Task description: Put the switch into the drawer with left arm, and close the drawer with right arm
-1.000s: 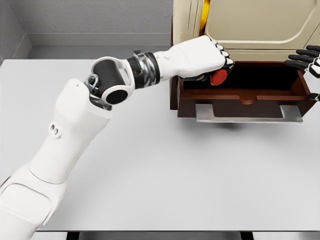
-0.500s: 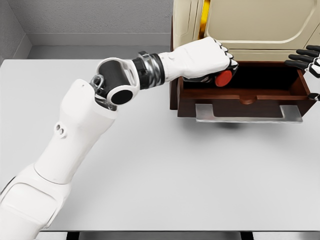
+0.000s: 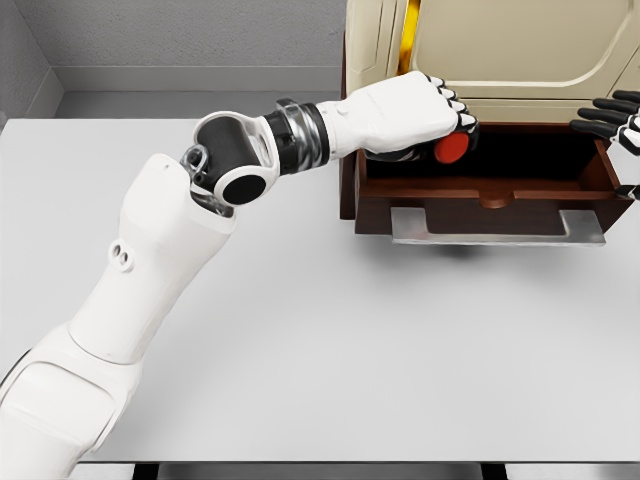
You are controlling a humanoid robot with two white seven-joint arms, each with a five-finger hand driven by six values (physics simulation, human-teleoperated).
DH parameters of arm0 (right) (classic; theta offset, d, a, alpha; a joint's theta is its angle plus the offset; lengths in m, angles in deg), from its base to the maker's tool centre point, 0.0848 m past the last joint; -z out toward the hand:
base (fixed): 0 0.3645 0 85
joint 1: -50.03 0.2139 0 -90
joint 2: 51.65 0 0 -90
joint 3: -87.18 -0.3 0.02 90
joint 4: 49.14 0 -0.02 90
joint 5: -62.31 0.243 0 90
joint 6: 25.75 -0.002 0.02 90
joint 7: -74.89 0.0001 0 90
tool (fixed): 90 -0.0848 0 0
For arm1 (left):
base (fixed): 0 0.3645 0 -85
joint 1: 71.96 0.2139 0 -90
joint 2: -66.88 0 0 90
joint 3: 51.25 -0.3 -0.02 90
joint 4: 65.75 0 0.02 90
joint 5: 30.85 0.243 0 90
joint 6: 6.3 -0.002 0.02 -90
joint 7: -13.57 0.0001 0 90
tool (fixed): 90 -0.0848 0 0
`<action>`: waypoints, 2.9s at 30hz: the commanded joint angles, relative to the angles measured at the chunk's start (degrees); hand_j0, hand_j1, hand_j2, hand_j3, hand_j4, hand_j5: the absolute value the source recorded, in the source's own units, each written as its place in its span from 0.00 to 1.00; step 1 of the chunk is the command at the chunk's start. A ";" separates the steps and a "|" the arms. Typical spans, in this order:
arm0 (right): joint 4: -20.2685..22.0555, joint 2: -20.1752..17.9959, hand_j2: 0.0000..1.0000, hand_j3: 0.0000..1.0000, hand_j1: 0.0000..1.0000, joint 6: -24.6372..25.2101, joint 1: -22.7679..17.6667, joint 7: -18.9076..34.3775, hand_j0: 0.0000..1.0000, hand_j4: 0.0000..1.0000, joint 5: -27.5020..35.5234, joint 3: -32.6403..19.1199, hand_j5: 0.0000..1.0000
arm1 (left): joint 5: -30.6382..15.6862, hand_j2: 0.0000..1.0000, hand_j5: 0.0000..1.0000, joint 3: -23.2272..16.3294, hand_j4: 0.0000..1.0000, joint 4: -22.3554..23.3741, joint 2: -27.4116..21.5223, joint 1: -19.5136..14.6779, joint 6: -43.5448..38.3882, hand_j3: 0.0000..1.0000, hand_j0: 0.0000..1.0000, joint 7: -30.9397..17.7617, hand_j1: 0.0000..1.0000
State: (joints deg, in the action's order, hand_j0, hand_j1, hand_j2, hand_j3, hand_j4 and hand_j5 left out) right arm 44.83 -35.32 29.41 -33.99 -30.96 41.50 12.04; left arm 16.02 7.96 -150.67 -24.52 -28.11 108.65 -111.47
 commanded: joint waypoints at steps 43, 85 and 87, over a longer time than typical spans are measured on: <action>0.25 -1.48 1.00 1.00 1.00 -0.16 -1.76 0.03 1.00 1.00 0.34 0.43 1.00 | -24.36 1.00 1.00 31.31 1.00 -18.27 -26.63 20.74 10.05 1.00 1.00 0.04 1.00; -1.69 3.18 1.00 1.00 1.00 -0.16 -2.64 0.12 1.00 1.00 0.42 -2.38 1.00 | -32.72 1.00 1.00 50.30 1.00 -9.48 -15.12 46.85 10.05 1.00 1.00 0.04 1.00; -2.04 3.35 1.00 1.00 1.00 -0.16 -2.55 0.03 1.00 1.00 0.51 -2.38 1.00 | -32.72 1.00 1.00 50.30 1.00 -9.48 -15.12 46.85 10.05 1.00 1.00 0.04 1.00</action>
State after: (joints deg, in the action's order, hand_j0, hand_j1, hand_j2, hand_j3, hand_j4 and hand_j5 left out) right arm 43.32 -31.98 29.37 -36.54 -31.10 41.90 9.64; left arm -16.21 58.26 -160.10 -39.65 18.74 118.85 -111.45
